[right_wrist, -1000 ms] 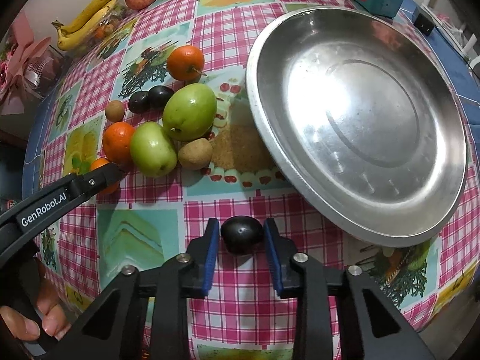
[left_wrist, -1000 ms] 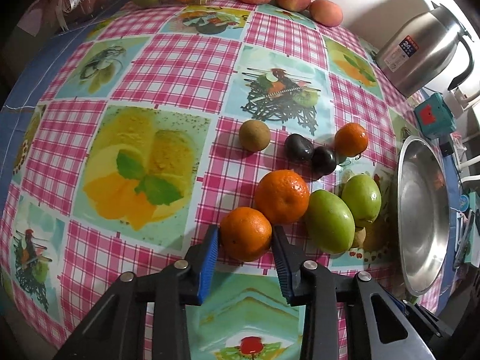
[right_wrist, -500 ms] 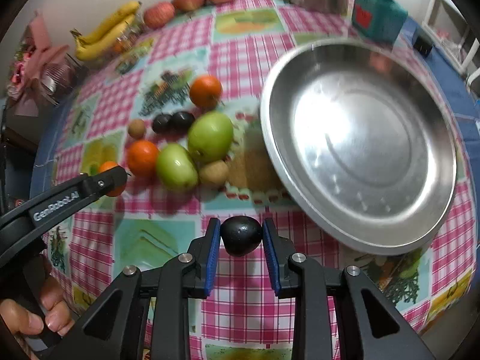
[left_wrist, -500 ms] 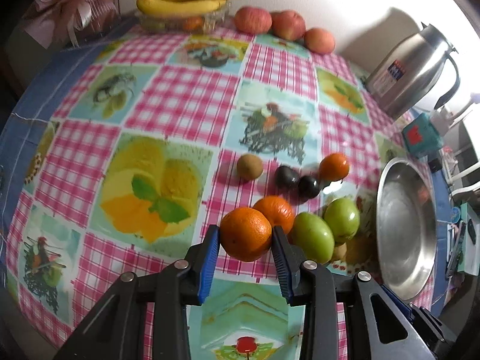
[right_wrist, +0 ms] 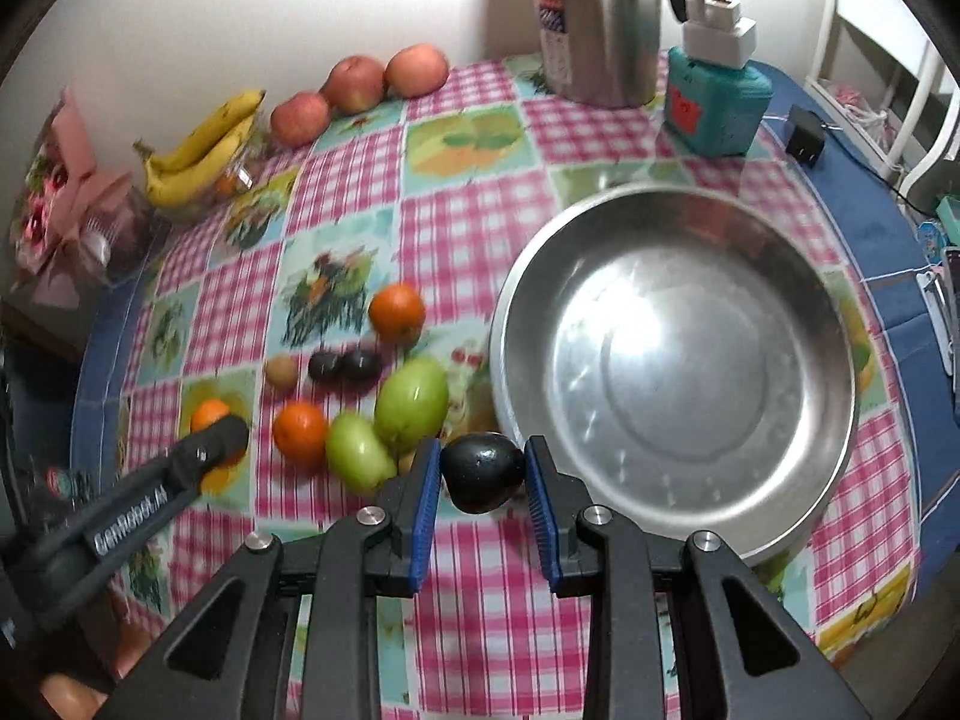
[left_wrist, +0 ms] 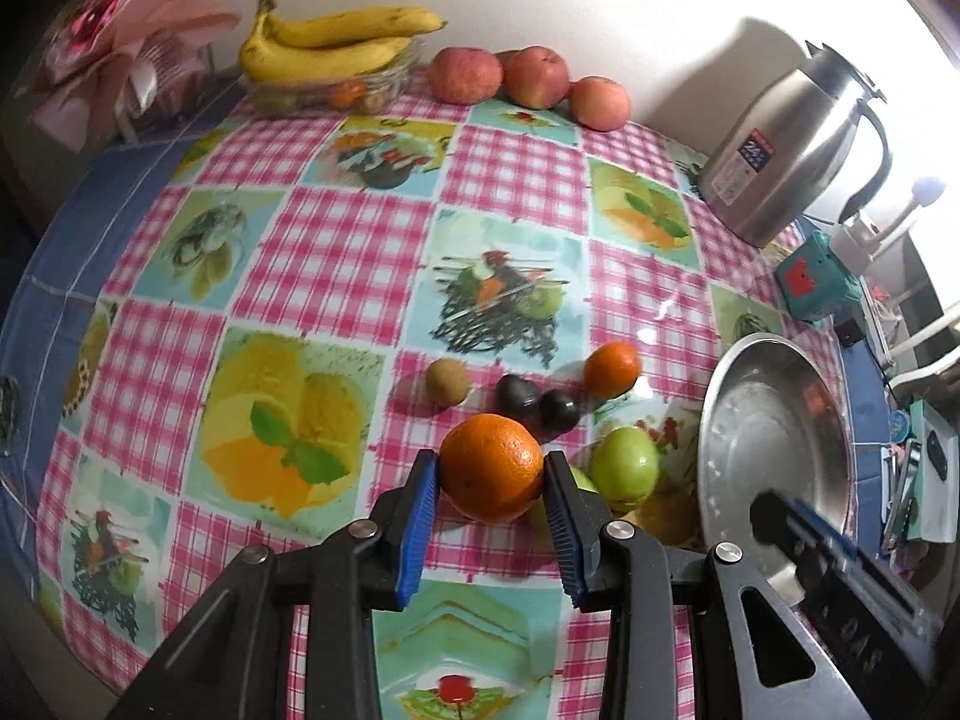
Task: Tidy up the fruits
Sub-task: 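Lift the tangerine with the left tool while the right tool carries the plum over the steel bowl, then open the left tool over the bowl while the right tool releases the plum into it, then withdraw both tools from the bowl back toward the fruit group, then close the left tool on another tangerine while the right tool grasps a green apple, then carry the tangerine with the left tool while the right tool carries the green apple over the bowl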
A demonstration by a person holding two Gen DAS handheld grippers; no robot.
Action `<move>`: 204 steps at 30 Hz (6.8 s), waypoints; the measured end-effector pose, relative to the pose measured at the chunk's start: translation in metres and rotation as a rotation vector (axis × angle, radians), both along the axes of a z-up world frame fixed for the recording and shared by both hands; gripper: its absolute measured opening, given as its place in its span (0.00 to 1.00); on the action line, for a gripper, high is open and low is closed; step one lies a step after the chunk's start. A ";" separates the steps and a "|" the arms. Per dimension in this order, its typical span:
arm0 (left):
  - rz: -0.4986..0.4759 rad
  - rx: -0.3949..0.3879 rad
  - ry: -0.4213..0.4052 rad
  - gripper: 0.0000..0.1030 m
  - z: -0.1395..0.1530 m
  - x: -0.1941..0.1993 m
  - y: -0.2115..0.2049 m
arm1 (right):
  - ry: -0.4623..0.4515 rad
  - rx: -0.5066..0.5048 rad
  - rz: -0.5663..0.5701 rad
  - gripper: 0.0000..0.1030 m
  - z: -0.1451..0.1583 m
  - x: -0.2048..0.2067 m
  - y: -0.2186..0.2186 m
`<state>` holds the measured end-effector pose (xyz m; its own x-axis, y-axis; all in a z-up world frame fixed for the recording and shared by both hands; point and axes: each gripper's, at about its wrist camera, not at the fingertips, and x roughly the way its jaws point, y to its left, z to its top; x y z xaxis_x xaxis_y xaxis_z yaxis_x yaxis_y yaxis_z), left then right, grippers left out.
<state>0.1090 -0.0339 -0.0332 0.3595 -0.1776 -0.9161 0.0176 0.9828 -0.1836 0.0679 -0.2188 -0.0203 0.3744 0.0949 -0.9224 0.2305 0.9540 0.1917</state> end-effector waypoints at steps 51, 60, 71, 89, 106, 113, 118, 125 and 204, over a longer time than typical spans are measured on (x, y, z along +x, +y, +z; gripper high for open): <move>-0.341 0.144 -0.004 0.47 -0.034 0.002 -0.197 | 0.127 -0.007 -0.410 0.42 -0.040 -0.024 -0.154; -0.275 0.113 -0.008 0.70 -0.023 0.003 -0.172 | 0.109 0.017 -0.408 0.58 -0.035 -0.024 -0.155; 0.002 0.200 -0.056 1.00 -0.010 0.008 -0.086 | 0.094 0.002 -0.324 0.70 -0.032 -0.015 -0.139; 0.088 0.199 -0.087 1.00 -0.005 0.006 -0.009 | 0.008 -0.029 -0.206 0.94 -0.023 -0.005 -0.107; 0.144 0.127 -0.126 1.00 0.001 0.007 0.031 | -0.093 -0.049 -0.092 0.94 -0.016 -0.002 -0.064; 0.169 0.063 -0.118 1.00 0.000 0.010 0.040 | -0.106 -0.049 -0.018 0.94 -0.015 0.004 -0.043; 0.158 0.039 -0.100 1.00 -0.001 0.013 0.042 | -0.120 0.024 0.024 0.94 -0.014 0.008 -0.025; 0.189 -0.020 -0.060 1.00 -0.006 0.015 0.052 | -0.148 0.066 0.119 0.94 -0.015 0.015 0.011; 0.249 -0.277 0.179 0.40 -0.062 0.021 0.039 | 0.020 0.200 0.082 0.42 -0.069 0.038 0.028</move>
<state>0.1299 0.0046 -0.0955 0.2618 -0.3536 -0.8980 -0.2711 0.8661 -0.4200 0.1059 -0.1904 -0.0889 0.3400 0.3062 -0.8892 0.1588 0.9132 0.3752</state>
